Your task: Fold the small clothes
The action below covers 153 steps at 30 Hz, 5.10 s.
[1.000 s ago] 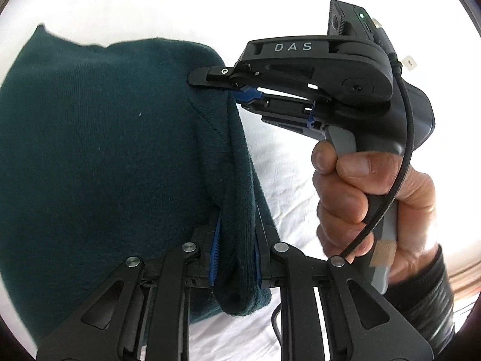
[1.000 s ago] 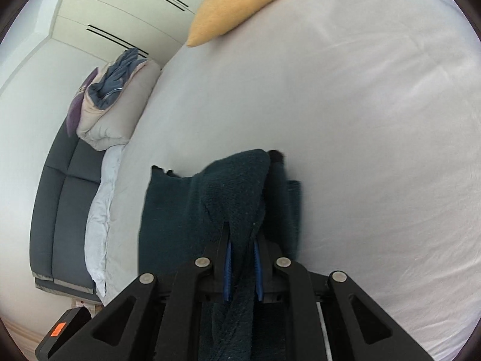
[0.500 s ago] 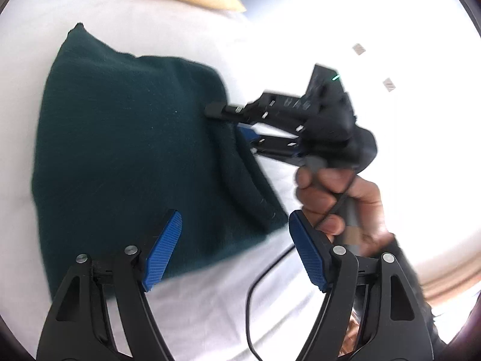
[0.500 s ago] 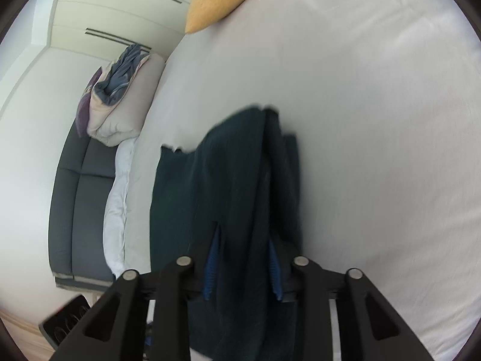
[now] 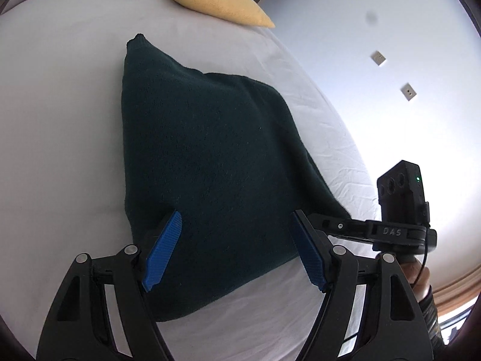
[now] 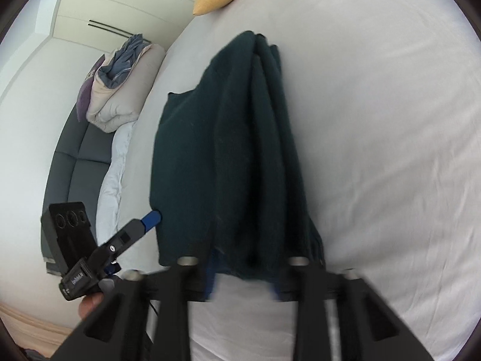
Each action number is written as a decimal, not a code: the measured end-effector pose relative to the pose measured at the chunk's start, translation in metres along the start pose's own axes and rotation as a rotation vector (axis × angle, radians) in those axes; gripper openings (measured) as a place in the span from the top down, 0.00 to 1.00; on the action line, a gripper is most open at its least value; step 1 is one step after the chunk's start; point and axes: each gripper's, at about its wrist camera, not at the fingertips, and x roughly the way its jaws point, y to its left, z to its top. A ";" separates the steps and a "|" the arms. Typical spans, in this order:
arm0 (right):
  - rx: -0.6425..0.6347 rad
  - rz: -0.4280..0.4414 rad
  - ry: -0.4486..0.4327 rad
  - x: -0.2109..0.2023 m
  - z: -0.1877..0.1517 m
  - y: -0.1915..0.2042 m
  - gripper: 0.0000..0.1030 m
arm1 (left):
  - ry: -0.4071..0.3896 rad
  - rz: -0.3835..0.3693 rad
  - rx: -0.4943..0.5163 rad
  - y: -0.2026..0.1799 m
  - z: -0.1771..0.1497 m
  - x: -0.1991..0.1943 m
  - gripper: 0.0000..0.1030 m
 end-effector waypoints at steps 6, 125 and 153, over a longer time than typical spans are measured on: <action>0.169 0.146 -0.073 -0.014 -0.014 -0.027 0.92 | 0.001 0.000 -0.001 0.007 0.000 0.012 0.29; -0.456 -0.198 -0.144 0.048 -0.111 0.226 0.81 | -0.087 0.193 -0.060 0.057 -0.038 -0.047 0.66; -0.285 -0.139 -0.076 0.108 -0.111 0.147 0.66 | -0.095 0.139 -0.183 0.139 -0.108 -0.012 0.47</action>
